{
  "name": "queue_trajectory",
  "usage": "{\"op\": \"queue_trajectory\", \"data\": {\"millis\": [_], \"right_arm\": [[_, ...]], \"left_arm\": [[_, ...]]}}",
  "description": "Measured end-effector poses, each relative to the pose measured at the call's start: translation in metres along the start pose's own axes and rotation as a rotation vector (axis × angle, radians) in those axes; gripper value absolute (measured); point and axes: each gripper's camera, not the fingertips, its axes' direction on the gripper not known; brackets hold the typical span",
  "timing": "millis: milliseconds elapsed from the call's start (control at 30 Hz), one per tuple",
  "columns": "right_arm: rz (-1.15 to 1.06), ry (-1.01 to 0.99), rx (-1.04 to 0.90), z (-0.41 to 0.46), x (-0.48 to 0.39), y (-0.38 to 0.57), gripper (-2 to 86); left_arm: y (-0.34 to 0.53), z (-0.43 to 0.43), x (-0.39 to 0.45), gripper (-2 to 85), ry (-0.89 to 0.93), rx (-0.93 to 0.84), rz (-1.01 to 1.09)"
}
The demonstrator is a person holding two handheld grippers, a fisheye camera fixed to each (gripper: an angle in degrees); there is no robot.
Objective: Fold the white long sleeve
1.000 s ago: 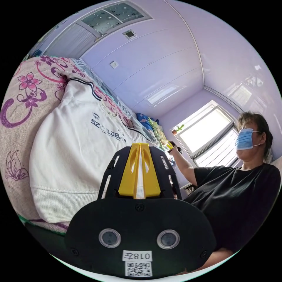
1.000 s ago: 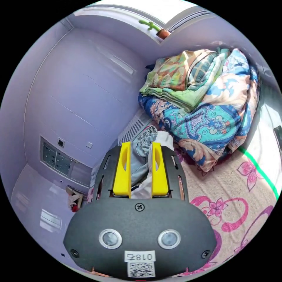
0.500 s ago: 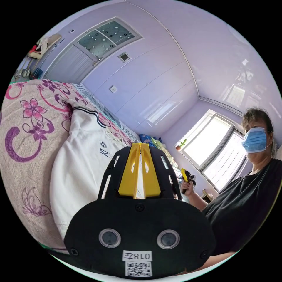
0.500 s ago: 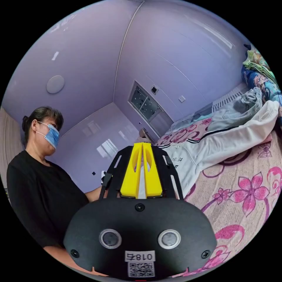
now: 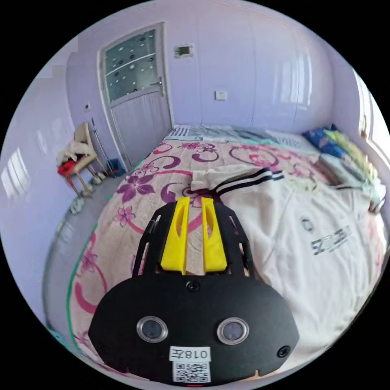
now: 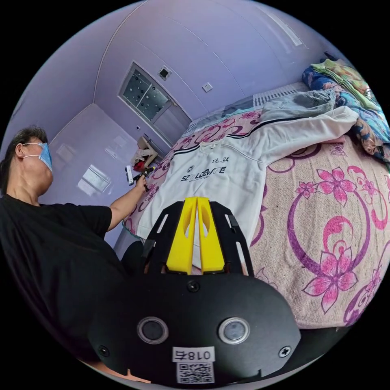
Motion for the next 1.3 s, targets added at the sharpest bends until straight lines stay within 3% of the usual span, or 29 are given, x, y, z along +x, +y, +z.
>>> {"op": "queue_trajectory", "data": {"millis": [67, 233, 367, 533, 667, 733, 867, 1067, 1300], "right_arm": [[0.010, 0.059, -0.011, -0.002, -0.004, 0.001, -0.2], [0.044, 0.139, -0.046, 0.011, -0.005, 0.002, -0.2], [0.080, 0.146, -0.068, 0.029, 0.003, 0.005, -0.2], [0.102, 0.136, -0.096, 0.053, 0.008, 0.007, -0.2], [0.078, 0.134, -0.118, 0.066, 0.005, 0.006, -0.2], [0.061, 0.128, -0.122, 0.070, 0.003, 0.006, -0.2], [0.030, 0.124, -0.114, 0.075, 0.003, 0.009, -0.2], [0.036, 0.033, -0.076, 0.086, 0.015, 0.021, -0.2], [0.049, -0.070, -0.013, 0.094, 0.027, 0.036, -0.1]], "left_arm": [[-0.036, 0.027, 0.045, 7.4, -0.132, -0.020, 0.258], [-0.091, 0.063, 0.066, 7.8, -0.024, -0.059, 0.369], [-0.124, 0.098, 0.107, 8.8, -0.058, -0.165, 0.568], [-0.160, 0.121, 0.140, 10.7, -0.086, -0.171, 0.624], [-0.182, 0.146, 0.159, 3.3, -0.275, -0.232, 0.624], [-0.193, 0.144, 0.154, 1.7, -0.236, -0.267, 0.591], [-0.216, 0.104, 0.121, 0.3, -0.086, -0.344, 0.473], [-0.229, 0.001, 0.094, 0.0, -0.165, -0.556, 0.609], [-0.246, -0.088, 0.038, 0.1, -0.127, -0.730, 0.656]]}}
